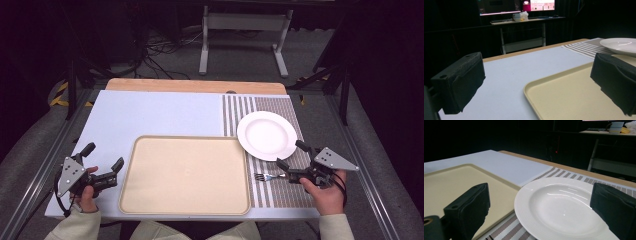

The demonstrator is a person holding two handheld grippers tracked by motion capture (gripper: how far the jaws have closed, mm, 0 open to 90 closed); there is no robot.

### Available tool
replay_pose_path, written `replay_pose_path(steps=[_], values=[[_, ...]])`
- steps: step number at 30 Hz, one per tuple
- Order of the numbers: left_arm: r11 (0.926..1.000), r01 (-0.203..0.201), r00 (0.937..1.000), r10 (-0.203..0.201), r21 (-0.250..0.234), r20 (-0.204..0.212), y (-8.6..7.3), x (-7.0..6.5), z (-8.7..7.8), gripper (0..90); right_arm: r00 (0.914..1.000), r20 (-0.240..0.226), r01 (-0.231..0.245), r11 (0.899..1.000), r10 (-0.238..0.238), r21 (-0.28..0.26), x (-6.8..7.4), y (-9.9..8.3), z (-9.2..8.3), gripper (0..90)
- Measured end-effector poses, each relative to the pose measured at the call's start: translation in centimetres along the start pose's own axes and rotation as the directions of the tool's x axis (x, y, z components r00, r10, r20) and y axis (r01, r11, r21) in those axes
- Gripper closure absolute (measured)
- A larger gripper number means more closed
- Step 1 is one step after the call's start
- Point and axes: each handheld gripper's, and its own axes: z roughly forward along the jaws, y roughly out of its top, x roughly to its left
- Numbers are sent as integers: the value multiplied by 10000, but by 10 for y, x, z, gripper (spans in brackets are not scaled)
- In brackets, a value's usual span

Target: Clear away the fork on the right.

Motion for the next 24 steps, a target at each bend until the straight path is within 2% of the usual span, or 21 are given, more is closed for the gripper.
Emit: replay_pose_path(steps=[5, 8, 11, 12, 13, 15, 19, 20, 24], values=[[10000, 15, 10000, -15, 0, 11, 0, 0, 0, 0, 9998, -144, 135, 9996, -131, 256, 0, 6, 4, 30], [10000, 18, 10000, -18, 9, -2, 0, 0, 0, 0, 9988, -447, 231, 9976, -202, 657, -1, 10, 6, 24], [10000, 26, 10000, -26, 0, 0, 0, 0, 0, 0, 9962, -663, 647, 9904, -569, 1224, -2, 15, 8, 22], [10000, 25, 10000, -25, 6, 3, 0, 0, 0, 0, 9942, -738, 884, 9851, -782, 1474, -2, 20, 9, 22], [10000, 20, 10000, -20, 9, 5, 0, 0, 0, 0, 9942, -738, 884, 9851, -782, 1474, -2, 20, 9, 22], [10000, 14, 10000, -14, 19, -4, 0, -1, 0, 0, 9902, -911, 1211, 9756, -1058, 1833, -3, 25, 10, 23], [10000, 34, 10000, -34, 16, -1, 0, -1, 1, 0, 9797, -1231, 1858, 9478, -1584, 2593, -4, 35, 13, 31], [10000, 36, 10000, -36, 15, -5, 0, 0, 1, 0, 9782, -1265, 1938, 9439, -1650, 2673, -4, 37, 14, 31], [10000, 42, 10000, -42, 38, -7, 0, -1, 1, 0, 9642, -1645, 2530, 9083, -2082, 3331, -4, 46, 18, 34]])
